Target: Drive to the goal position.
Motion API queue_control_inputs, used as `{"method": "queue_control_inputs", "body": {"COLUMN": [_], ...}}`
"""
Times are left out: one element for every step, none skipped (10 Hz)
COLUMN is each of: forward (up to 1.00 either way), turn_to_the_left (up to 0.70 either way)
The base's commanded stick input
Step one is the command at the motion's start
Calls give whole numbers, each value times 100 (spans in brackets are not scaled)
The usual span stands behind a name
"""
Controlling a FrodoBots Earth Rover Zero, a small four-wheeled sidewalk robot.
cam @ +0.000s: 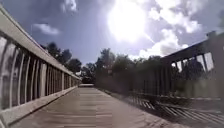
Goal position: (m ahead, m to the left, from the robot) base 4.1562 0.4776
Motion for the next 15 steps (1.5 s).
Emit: {"method": "queue_control_inputs", "body": {"forward": [70, 70, 70, 70, 70, 70, 70, 70, 70, 70, 70, 70, 70, 70, 70], "turn_to_the_left": [35, 35, 35, 35, 35, 25, 9, 0, 0, 0, 0, 0, 0, 0, 0]}}
